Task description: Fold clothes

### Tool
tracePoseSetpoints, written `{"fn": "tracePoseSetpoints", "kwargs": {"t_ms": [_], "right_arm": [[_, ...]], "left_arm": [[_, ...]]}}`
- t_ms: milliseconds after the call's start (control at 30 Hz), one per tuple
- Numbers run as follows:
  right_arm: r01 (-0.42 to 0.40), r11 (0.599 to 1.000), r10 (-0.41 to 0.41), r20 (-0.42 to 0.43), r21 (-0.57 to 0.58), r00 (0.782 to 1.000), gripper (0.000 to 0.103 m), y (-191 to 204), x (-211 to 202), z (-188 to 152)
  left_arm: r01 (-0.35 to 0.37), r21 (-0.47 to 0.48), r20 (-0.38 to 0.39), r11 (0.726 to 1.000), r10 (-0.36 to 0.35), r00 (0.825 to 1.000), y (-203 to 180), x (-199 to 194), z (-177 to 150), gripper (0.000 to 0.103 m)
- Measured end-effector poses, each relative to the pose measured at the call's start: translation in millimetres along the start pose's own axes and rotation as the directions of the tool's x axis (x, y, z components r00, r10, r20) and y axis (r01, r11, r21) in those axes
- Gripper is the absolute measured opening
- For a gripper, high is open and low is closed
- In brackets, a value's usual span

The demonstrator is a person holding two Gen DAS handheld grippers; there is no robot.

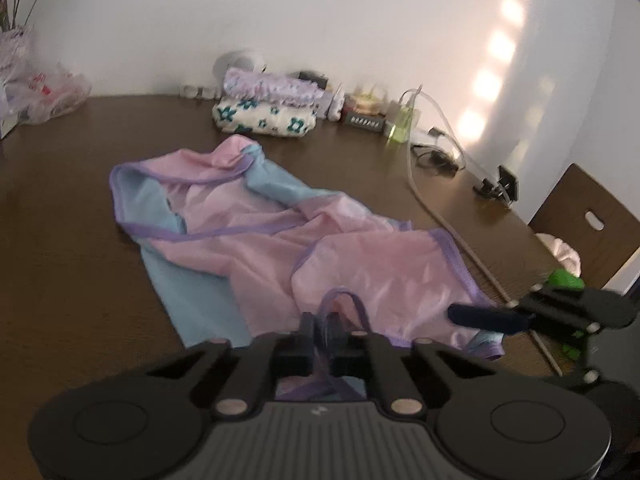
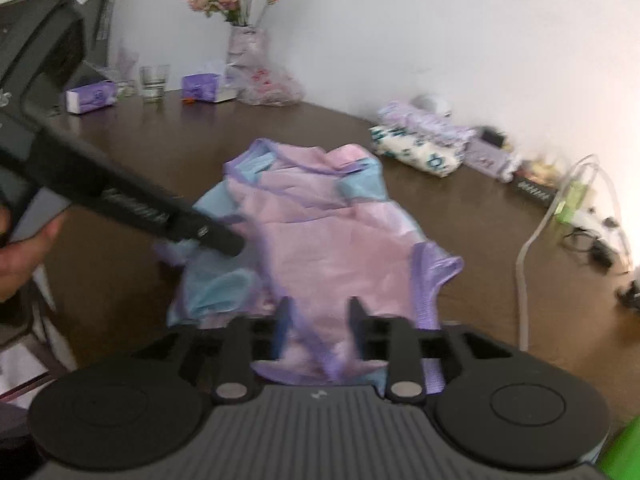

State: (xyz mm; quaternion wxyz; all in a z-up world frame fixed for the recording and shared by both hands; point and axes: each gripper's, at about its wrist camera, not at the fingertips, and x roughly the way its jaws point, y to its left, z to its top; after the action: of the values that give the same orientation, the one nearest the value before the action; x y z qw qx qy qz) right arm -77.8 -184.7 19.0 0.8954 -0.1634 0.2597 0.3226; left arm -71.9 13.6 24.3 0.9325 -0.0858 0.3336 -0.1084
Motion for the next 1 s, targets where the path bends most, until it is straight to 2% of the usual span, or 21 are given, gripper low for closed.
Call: {"fn": "tracePoseSetpoints", "kwargs": {"t_ms": [133, 300, 433, 567, 600, 633, 700, 733, 900, 1000], "right_arm": [[0.027, 1.0, -0.027, 0.019, -0.009, 0.999, 0.04, 13.1, 9.5, 4.6], [0.154, 0.981, -0.154, 0.015, -0.12, 0.988, 0.038, 35.4, 24.6, 3.2], [0.308, 0.931, -0.307, 0.036, -0.197, 0.951, 0.037, 41.9, 15.1, -6.6], [0.394, 0.895, -0.392, 0.052, -0.207, 0.919, 0.037, 37.9, -1.5, -18.3], [0.412, 0.888, -0.409, 0.06, -0.205, 0.911, 0.029, 36.8, -5.3, -20.8], [0.427, 0.883, -0.424, 0.061, -0.193, 0.904, 0.015, 34.7, -7.9, -22.3], [0.455, 0.877, -0.451, 0.064, -0.153, 0.89, 0.01, 27.5, -11.5, -23.1], [0.47, 0.873, -0.465, 0.069, -0.131, 0.883, 0.005, 23.8, -13.7, -23.1], [0.455, 0.89, -0.45, 0.11, -0.024, 0.886, 0.002, 11.9, -30.2, -18.4], [0.445, 0.895, -0.441, 0.127, -0.003, 0.888, 0.002, 11.8, -35.9, -16.5]], "left_arm": [[0.019, 0.013, 0.079, 1.0, -0.02, 0.997, -11.0, -26.8, 1.8, 0.002], [-0.015, 0.085, 0.157, 0.996, 0.001, 0.988, -29.9, -55.3, 3.2, 0.002], [-0.111, 0.09, 0.177, 0.99, 0.094, 0.98, -26.5, -58.0, 0.8, 0.002], [-0.146, 0.066, 0.168, 0.987, 0.133, 0.977, -19.1, -51.9, -3.5, 0.002], [-0.161, 0.069, 0.168, 0.985, 0.148, 0.975, -18.9, -50.5, -4.4, 0.002], [-0.176, 0.077, 0.172, 0.981, 0.161, 0.972, -19.3, -50.6, -5.3, 0.002], [-0.205, 0.092, 0.18, 0.975, 0.186, 0.966, -20.0, -50.9, -7.1, 0.001], [-0.214, 0.094, 0.182, 0.972, 0.195, 0.964, -19.6, -51.4, -8.1, 0.001], [-0.216, 0.119, 0.16, 0.969, 0.196, 0.968, -20.2, -48.4, -18.6, 0.005], [-0.204, 0.141, 0.135, 0.969, 0.186, 0.973, -25.7, -42.5, -26.7, 0.019]]}}
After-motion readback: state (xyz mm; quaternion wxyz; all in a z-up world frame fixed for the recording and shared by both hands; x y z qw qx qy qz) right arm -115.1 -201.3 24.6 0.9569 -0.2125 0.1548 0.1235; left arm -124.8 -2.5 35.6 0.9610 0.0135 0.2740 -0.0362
